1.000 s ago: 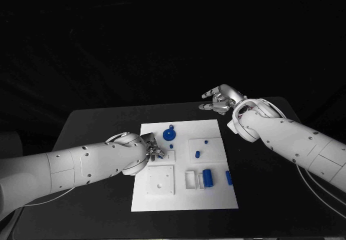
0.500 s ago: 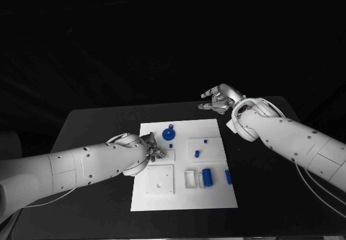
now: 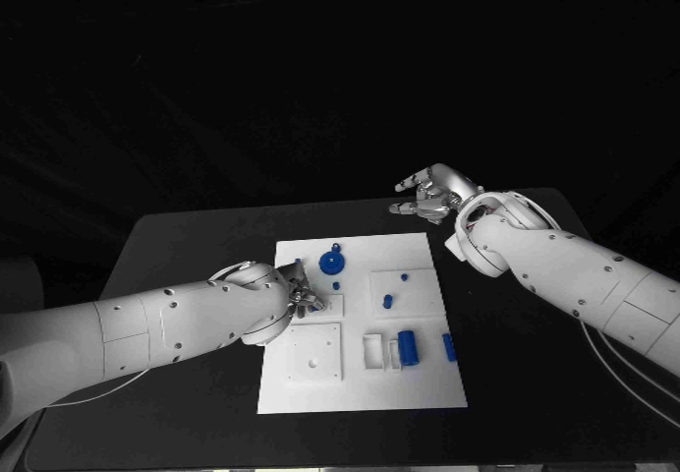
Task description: Assemble the parts on the task board
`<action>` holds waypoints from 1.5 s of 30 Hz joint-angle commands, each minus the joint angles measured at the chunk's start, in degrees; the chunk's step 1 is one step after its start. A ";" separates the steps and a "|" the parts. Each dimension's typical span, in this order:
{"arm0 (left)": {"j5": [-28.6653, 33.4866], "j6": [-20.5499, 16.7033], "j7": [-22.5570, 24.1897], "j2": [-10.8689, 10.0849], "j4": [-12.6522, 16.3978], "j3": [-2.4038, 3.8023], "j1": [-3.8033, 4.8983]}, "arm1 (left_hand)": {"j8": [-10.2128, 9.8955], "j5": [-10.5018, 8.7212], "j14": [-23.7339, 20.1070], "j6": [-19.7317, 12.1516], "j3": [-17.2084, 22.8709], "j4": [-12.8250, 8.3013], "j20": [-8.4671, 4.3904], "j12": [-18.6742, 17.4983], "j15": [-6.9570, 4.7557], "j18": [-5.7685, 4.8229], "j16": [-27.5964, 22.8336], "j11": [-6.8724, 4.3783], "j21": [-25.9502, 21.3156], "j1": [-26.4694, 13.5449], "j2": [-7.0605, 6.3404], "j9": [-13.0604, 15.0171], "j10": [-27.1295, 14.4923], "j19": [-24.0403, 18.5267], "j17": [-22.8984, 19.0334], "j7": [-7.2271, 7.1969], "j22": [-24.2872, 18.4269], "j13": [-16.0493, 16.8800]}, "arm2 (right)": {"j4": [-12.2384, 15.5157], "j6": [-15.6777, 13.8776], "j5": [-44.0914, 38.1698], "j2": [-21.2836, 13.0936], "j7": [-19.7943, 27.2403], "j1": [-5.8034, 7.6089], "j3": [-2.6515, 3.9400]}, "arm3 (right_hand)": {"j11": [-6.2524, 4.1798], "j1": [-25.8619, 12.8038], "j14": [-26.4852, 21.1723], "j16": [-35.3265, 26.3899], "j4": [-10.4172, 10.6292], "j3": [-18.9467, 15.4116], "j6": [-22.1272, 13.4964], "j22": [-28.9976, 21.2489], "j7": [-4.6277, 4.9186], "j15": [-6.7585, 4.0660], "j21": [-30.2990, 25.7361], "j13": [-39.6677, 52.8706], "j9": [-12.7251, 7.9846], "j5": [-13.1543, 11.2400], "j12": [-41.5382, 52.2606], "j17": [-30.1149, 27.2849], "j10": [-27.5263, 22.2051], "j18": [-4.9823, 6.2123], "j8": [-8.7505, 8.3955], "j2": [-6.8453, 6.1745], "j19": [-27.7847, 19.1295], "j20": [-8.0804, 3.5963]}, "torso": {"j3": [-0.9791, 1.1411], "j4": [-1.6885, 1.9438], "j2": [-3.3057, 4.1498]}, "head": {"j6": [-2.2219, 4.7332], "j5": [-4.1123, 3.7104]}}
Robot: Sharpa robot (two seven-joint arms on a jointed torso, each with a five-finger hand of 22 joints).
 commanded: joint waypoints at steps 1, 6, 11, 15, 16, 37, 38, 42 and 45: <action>-0.27 0.73 -0.32 -0.13 -0.04 -0.09 -0.17 | 0.32 -0.03 0.13 7.55 0.11 -0.07 0.15 0.31 -0.10 -0.18 -0.06 -0.50 -0.35 0.95 0.54 -0.02 -0.05 0.38 0.00 -7.38 1.00 0.08 | -0.01 0.75 -0.46 0.07 0.34 -0.01 0.03 | 0.03 -0.64 -0.26 -0.21 -0.33 0.21 0.35 5.14 -0.04 -0.02 -0.34 0.62 0.07 0.16 -0.25 -0.04 -0.24 1.02 -0.13 0.14 1.23 0.28 | -0.07 -0.07 0.04 | 0.05 -0.09; -0.27 0.42 -0.29 -0.33 0.04 -0.07 -0.16 | 0.42 -0.06 0.16 7.52 0.16 -0.12 0.15 0.30 -0.10 -0.17 -0.07 -0.50 -0.35 0.93 0.65 0.02 -0.03 0.40 -0.02 -7.39 0.99 0.06 | -0.03 0.78 -0.46 0.04 0.35 -0.01 0.03 | 0.03 -0.64 -0.26 -0.21 -0.33 0.21 0.35 5.14 -0.04 -0.02 -0.34 0.62 0.07 0.16 -0.25 -0.04 -0.24 1.02 -0.13 0.14 1.23 0.28 | -0.05 -0.06 0.04 | 0.00 -0.17; -0.10 0.40 -0.25 -0.66 0.20 -0.05 -0.08 | 0.46 -0.15 0.18 7.41 0.23 -0.23 0.14 0.26 -0.10 -0.16 -0.12 -0.50 -0.35 0.94 0.76 0.01 -0.03 0.42 -0.06 -7.37 0.99 0.02 | -0.04 0.85 -0.46 0.01 0.33 -0.01 0.03 | 0.03 -0.64 -0.26 -0.21 -0.33 0.21 0.35 5.14 -0.04 -0.02 -0.34 0.62 0.07 0.16 -0.25 -0.04 -0.24 1.02 -0.13 0.14 1.23 0.28 | -0.02 -0.04 0.03 | -0.08 -0.32; 0.71 0.97 -0.30 -0.91 0.41 -0.03 0.31 | 0.48 -0.20 0.13 7.35 0.26 -0.32 0.18 0.21 -0.07 -0.17 -0.18 -0.47 -0.39 0.93 0.82 0.01 -0.09 0.36 -0.11 -7.34 0.98 0.00 | -0.08 0.95 -0.48 0.02 0.30 -0.01 0.03 | 0.03 -0.64 -0.26 -0.21 -0.33 0.21 0.35 5.14 -0.04 -0.02 -0.34 0.62 0.07 0.16 -0.25 -0.04 -0.24 1.02 -0.13 0.14 1.23 0.28 | -0.01 -0.04 0.01 | -0.12 -0.34; 1.02 1.26 -0.34 -1.00 0.52 -0.03 0.55 | 0.51 -0.20 0.08 7.34 0.28 -0.43 0.21 0.19 -0.04 -0.16 -0.22 -0.45 -0.43 0.95 0.84 0.01 -0.15 0.30 -0.14 -7.33 0.97 -0.01 | -0.11 1.00 -0.49 0.04 0.28 -0.01 0.02 | 0.03 -0.64 -0.26 -0.21 -0.33 0.21 0.35 5.14 -0.04 -0.02 -0.34 0.62 0.07 0.16 -0.25 -0.04 -0.24 1.02 -0.13 0.14 1.23 0.28 | -0.01 -0.03 0.01 | -0.14 -0.38; 6.50 15.29 -3.04 -0.34 -0.14 0.08 5.91 | -0.30 -5.50 -1.02 6.60 -0.91 -0.90 0.74 0.71 0.41 -0.02 0.09 -0.07 -0.75 2.39 2.20 -0.63 -1.33 -0.53 -0.44 -6.90 1.04 0.10 | -0.89 1.78 -0.54 0.71 0.17 -0.04 0.02 | 0.02 -0.68 -0.27 -0.28 -0.51 0.25 0.35 5.13 -0.04 -0.02 -0.41 0.60 0.07 0.20 -0.27 -0.06 -0.27 1.02 -0.14 0.22 1.23 0.27 | 0.04 -0.06 0.03 | -0.41 -0.22; 7.13 16.42 -3.28 -0.05 -0.50 0.10 6.01 | -0.45 -5.54 -1.07 6.66 -1.59 -0.83 0.78 0.90 0.43 0.01 0.20 -0.06 -0.71 2.75 2.42 -0.77 -1.45 -0.54 -0.63 -6.88 1.06 0.05 | -0.91 1.81 -0.54 0.74 0.16 -0.04 0.02 | 0.02 -0.68 -0.27 -0.28 -0.51 0.25 0.35 5.13 -0.04 -0.02 -0.41 0.60 0.07 0.20 -0.27 -0.06 -0.27 1.02 -0.14 0.22 1.23 0.27 | 0.04 -0.08 0.03 | -0.42 -0.20; 8.69 19.98 -4.09 1.08 -2.12 0.18 6.28 | -0.47 -6.01 -1.29 6.36 -1.49 -1.17 0.74 0.90 0.45 -0.05 0.23 0.00 -0.76 3.01 2.59 -0.67 -1.65 -0.68 -0.66 -6.77 1.04 0.01 | -0.97 1.99 -0.54 0.84 0.12 -0.05 0.02 | 0.02 -0.66 -0.28 -0.28 -0.65 0.29 0.48 5.15 -0.04 -0.02 -0.33 0.59 0.08 0.27 -0.28 -0.05 -0.29 1.00 -0.12 0.25 1.24 0.28 | 0.03 -0.10 0.02 | -0.56 -0.16; 9.24 21.54 -4.38 1.92 -3.47 0.20 6.39 | -0.48 -6.17 -1.35 6.27 -1.46 -1.32 0.73 0.95 0.44 -0.07 0.29 -0.01 -0.75 3.08 2.69 -0.63 -1.75 -0.72 -0.66 -6.76 1.05 0.03 | -1.01 2.06 -0.54 0.93 0.10 -0.05 0.02 | 0.02 -0.68 -0.29 -0.29 -0.69 0.31 0.49 5.13 -0.05 -0.02 -0.42 0.59 0.08 0.44 -0.29 -0.06 -0.30 1.01 -0.13 0.26 1.22 0.28 | 0.06 -0.05 0.02 | -0.64 -0.21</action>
